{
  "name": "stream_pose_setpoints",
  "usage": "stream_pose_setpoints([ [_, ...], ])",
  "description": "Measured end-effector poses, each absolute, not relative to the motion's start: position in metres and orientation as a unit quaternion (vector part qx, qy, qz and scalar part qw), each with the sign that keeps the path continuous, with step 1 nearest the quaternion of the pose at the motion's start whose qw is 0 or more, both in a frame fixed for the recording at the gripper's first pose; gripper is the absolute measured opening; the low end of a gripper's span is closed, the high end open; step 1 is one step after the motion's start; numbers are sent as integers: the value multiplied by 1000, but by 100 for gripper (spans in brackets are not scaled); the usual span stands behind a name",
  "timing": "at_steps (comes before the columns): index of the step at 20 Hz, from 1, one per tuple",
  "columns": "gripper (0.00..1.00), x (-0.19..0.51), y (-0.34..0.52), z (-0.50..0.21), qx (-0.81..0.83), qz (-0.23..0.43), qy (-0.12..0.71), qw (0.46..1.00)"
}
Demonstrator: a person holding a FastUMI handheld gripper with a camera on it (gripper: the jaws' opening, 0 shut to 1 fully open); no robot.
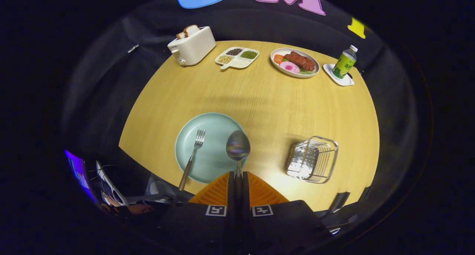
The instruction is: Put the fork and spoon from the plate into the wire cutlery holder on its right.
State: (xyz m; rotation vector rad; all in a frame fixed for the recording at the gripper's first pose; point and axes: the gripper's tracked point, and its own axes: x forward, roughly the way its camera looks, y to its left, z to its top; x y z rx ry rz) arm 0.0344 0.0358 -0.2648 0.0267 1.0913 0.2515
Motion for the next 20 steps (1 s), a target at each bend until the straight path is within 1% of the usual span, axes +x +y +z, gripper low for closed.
stream_pose_setpoints([
  [3, 10, 27, -21, -251, -12, 103, 535, 838],
  [7, 10, 21, -66, -264, -38, 89, 576, 811],
  [13, 10, 28, -85, -312, -51, 79, 641, 762],
  [20, 10, 48, -88, -338, -37, 53, 659, 749],
])
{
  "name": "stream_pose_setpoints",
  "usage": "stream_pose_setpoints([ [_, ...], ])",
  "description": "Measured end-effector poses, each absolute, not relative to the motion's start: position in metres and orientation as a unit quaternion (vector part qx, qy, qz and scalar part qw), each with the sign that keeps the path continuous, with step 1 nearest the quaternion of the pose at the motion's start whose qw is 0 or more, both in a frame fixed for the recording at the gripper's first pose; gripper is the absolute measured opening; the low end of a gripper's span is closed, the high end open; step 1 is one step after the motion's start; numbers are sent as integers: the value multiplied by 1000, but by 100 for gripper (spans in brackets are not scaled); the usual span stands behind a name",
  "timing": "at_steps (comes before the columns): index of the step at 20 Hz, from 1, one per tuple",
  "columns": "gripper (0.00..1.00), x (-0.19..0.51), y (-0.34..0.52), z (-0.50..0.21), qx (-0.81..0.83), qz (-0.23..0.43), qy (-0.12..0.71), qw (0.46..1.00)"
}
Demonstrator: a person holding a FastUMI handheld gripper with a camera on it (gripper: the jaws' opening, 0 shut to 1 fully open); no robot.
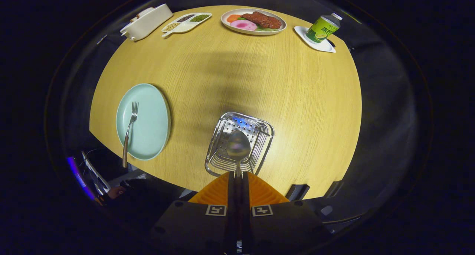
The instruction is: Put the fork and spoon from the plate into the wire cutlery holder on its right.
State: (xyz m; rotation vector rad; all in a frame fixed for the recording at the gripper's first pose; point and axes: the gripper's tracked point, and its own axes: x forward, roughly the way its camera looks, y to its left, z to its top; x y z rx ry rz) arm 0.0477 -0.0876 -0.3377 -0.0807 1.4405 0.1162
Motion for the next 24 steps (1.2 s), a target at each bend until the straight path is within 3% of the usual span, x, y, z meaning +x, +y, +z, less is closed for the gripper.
stream_pose_setpoints([
  [4, 15, 58, -90, -338, -28, 38, 641, 766],
  [6, 23, 57, -91, -332, -26, 37, 631, 775],
  [8, 45, 61, -93, -322, -27, 32, 607, 794],
  [9, 63, 64, -92, -315, -24, 31, 590, 807],
  [11, 81, 68, -88, -298, -20, 23, 545, 838],
  [17, 77, 58, -18, -247, 14, 62, 447, 892],
  [24, 76, 39, 120, -271, 62, 154, 453, 876],
])
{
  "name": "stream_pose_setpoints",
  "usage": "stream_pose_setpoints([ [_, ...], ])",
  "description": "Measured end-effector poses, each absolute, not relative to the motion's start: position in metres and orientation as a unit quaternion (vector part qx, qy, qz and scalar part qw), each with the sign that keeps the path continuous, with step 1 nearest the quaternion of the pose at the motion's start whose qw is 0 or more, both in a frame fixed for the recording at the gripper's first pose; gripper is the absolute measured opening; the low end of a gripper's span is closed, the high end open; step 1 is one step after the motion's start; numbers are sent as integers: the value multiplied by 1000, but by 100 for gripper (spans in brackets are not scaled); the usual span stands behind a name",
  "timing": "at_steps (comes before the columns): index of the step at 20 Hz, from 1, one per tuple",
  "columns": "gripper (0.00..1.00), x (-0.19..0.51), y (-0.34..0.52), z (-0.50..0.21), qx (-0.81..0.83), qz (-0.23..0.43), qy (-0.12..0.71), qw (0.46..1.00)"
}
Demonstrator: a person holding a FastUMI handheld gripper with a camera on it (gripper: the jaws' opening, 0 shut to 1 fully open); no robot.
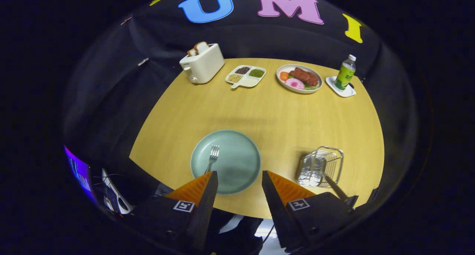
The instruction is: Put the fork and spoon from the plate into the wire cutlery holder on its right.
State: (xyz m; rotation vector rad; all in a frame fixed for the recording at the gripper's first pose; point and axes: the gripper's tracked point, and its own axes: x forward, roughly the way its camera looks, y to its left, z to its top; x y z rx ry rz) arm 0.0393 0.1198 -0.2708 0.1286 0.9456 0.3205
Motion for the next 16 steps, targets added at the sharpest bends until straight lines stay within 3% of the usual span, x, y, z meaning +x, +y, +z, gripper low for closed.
stream_pose_setpoints([
  [7, 76, 30, 194, -340, 52, 167, 507, 844],
  [14, 73, 37, 207, -385, 37, 141, 539, 829],
  [16, 61, 39, 205, -395, 34, 128, 548, 826],
])
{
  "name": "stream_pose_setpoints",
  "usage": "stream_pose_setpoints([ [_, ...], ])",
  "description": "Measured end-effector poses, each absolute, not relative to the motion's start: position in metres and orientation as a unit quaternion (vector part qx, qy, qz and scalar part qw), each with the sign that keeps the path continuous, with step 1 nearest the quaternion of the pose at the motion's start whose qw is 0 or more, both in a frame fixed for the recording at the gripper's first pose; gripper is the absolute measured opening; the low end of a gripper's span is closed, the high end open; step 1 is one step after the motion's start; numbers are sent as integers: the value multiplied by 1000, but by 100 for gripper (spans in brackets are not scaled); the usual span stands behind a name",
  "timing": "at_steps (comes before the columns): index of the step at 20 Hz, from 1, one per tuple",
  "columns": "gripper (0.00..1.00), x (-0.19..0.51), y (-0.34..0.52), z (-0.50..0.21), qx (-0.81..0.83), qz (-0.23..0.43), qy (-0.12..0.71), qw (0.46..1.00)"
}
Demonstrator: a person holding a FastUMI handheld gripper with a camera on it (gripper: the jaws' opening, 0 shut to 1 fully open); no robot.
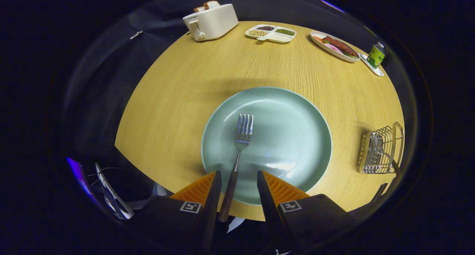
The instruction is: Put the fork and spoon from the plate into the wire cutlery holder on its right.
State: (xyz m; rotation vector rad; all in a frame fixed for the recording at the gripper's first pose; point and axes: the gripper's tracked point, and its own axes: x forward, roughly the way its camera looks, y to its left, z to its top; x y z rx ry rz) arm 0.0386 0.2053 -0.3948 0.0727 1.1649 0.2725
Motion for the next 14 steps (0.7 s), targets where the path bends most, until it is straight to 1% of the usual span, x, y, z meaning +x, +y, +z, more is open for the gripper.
stream_pose_setpoints([
  [1, 55, 40, 205, -396, 37, 126, 553, 823],
  [2, 55, 39, 206, -400, 39, 124, 556, 821],
  [6, 39, 44, 204, -413, 24, 115, 563, 818],
  [7, 18, 44, 202, -414, 16, 114, 566, 817],
  [9, 12, 43, 207, -419, 14, 128, 570, 812],
  [14, 9, 43, 201, -399, 29, 146, 564, 813],
])
